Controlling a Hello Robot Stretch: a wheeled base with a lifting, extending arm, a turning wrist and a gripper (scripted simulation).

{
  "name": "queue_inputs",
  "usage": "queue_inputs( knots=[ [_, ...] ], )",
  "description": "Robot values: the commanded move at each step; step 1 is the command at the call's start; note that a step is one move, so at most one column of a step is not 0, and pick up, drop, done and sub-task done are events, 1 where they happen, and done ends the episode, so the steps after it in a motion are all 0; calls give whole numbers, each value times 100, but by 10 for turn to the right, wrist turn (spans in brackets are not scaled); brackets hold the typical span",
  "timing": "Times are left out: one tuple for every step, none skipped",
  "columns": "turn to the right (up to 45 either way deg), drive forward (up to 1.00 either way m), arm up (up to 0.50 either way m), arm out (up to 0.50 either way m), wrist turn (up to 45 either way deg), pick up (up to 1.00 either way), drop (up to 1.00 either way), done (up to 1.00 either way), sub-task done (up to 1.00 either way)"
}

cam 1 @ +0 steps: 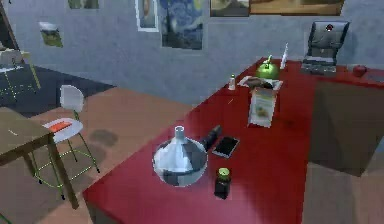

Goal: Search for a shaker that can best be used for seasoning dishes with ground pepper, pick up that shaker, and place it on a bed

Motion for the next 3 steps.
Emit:
queue_inputs(
  knots=[
    [-450,0,0,0,0,0,0,0,0],
    [-300,0,0,0,0,0,0,0,0],
    [0,0,50,0,0,0,0,0,0]
  ],
)
